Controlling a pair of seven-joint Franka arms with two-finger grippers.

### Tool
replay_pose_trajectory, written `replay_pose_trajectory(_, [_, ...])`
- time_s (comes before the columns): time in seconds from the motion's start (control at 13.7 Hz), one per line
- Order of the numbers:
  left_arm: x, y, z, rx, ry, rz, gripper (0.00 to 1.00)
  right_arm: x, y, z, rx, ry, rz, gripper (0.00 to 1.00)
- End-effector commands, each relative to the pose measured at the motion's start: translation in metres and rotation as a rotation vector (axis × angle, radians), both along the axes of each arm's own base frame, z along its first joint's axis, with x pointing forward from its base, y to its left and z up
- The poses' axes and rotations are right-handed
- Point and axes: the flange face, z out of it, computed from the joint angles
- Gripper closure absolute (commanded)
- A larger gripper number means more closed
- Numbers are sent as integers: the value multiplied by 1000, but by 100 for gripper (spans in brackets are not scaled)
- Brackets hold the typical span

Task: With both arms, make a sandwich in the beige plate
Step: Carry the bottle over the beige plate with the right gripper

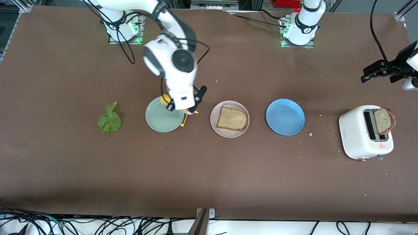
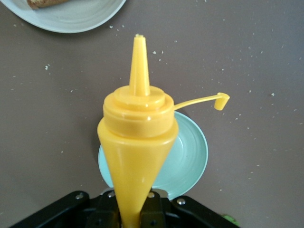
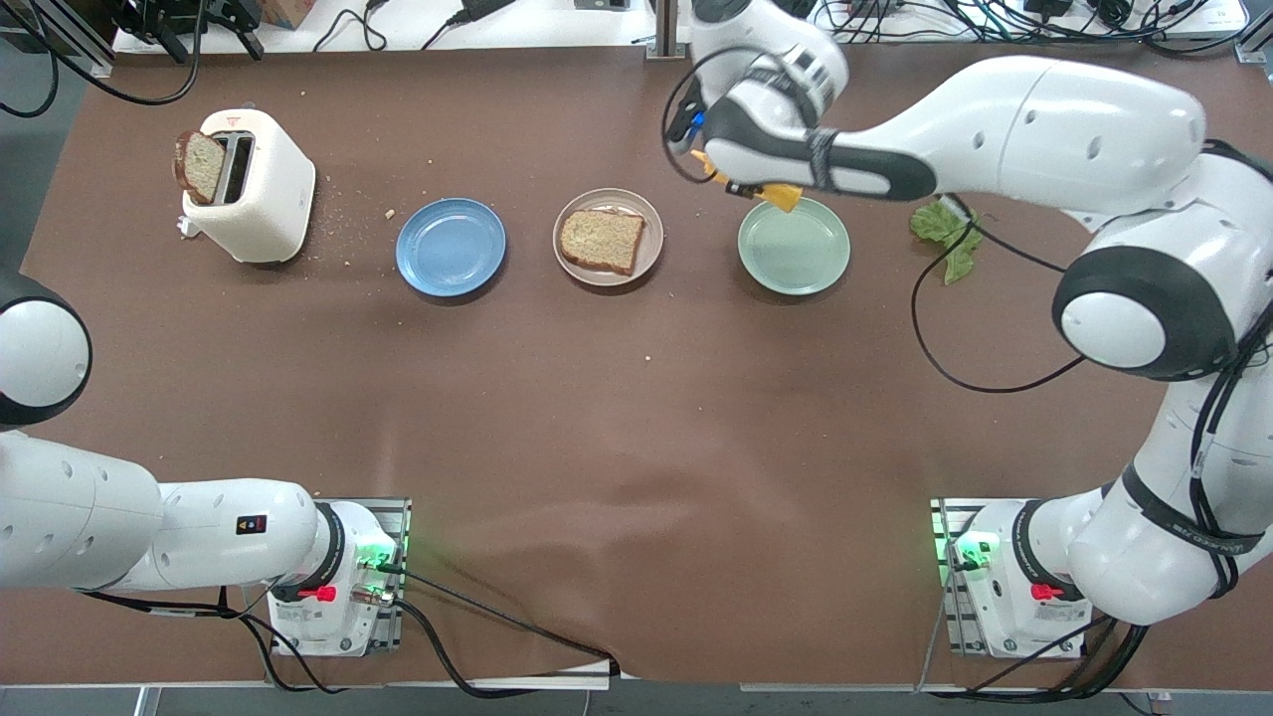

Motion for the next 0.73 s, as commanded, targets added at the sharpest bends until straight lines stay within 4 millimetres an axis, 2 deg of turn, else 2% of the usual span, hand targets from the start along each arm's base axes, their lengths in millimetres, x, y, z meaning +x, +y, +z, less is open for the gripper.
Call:
replay_pose_trajectory(0.0, [2, 2, 2, -19, -3, 10, 0, -20, 42, -15, -123, -110, 53, 94])
replay_pose_trajectory(0.36, [2, 1, 2, -18, -1, 7, 0, -59, 101, -53, -394, -250, 193, 94])
replay_pose_trajectory(0.65, [2, 1, 3, -20, -4, 7, 0, -86, 127, -84, -524, -347, 262, 94])
